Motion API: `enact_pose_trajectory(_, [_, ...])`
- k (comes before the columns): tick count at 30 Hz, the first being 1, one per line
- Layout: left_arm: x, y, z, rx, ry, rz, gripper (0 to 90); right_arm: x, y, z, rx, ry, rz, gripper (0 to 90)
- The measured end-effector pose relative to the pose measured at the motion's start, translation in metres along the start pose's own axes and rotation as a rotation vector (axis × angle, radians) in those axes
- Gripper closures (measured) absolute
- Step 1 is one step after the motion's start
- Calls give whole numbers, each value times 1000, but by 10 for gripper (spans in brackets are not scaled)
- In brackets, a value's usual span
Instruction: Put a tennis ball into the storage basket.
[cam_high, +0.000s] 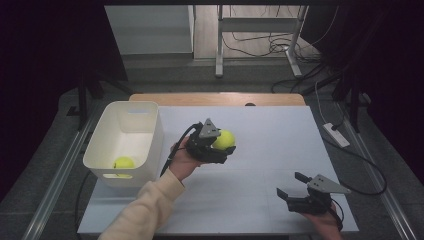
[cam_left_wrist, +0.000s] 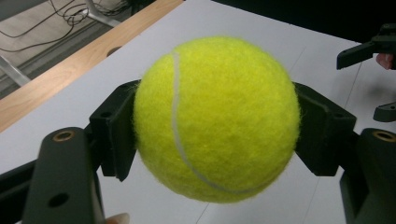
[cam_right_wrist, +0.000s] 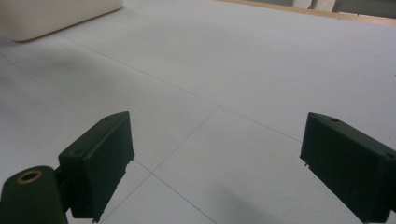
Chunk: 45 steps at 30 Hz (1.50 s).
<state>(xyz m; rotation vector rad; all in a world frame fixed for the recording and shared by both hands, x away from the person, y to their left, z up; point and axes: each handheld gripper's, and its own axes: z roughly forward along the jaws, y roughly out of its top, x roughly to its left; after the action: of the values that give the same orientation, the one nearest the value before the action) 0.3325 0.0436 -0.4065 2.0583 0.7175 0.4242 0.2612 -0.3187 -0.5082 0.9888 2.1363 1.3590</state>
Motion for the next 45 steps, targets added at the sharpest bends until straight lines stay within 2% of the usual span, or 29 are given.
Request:
enact_pose_trajectory(13, [12, 1, -21, -20, 29, -2, 264, 0, 0, 0, 0, -2, 1, 93])
enact_pose_trajectory(19, [18, 0, -30, -30, 30, -24, 264, 0, 0, -1, -1, -4, 0, 93])
enact_pose_trajectory(24, [21, -1, -34, -23, 36, -25, 264, -1, 0, -1, 0, -5, 2, 93])
enact_pose_trajectory(35, [29, -3, -45, -47, 49, -51, 264, 0, 0, -1, -1, -5, 2, 93])
enact_pose_trajectory(45, [33, -4, -52, -52, 64, -54, 264, -1, 0, 0, 0, -7, 3, 93])
